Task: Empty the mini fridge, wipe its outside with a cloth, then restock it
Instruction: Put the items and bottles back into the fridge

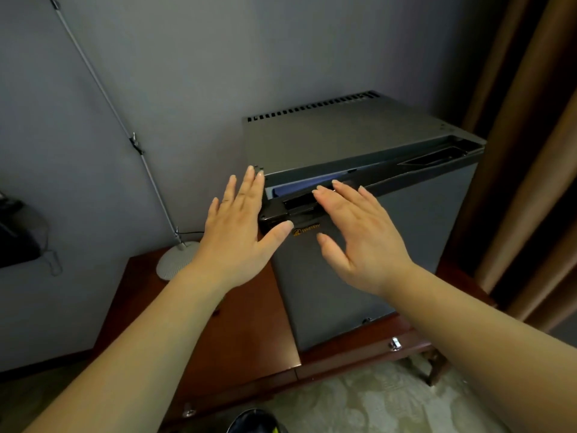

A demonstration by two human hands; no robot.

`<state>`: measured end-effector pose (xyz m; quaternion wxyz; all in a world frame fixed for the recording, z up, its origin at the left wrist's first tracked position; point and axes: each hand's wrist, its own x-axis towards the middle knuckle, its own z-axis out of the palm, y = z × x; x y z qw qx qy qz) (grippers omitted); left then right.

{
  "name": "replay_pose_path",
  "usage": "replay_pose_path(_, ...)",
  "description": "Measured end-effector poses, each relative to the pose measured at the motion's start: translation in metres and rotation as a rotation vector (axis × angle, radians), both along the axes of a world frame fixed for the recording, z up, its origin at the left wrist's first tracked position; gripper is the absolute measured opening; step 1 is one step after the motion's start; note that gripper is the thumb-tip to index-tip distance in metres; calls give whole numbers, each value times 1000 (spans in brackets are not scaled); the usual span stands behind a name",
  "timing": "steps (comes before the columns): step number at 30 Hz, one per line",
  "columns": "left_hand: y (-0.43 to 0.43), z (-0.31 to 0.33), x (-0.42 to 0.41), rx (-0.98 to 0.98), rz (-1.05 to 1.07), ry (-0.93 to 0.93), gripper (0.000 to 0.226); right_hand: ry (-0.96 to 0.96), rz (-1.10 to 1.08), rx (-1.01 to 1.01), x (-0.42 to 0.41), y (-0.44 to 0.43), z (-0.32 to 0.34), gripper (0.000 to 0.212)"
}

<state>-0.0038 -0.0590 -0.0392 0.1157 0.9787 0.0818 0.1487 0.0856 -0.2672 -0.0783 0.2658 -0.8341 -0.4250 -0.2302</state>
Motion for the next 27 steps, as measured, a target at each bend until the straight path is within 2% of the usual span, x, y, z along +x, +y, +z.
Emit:
replay_pose_path(15,39,-6,44,-27,-58,10,91,-36,-36,-52,26,24,-2,72)
replay_pose_path(27,31,14,35,140,-22,116,96,4,4,-275,27,5,32,81)
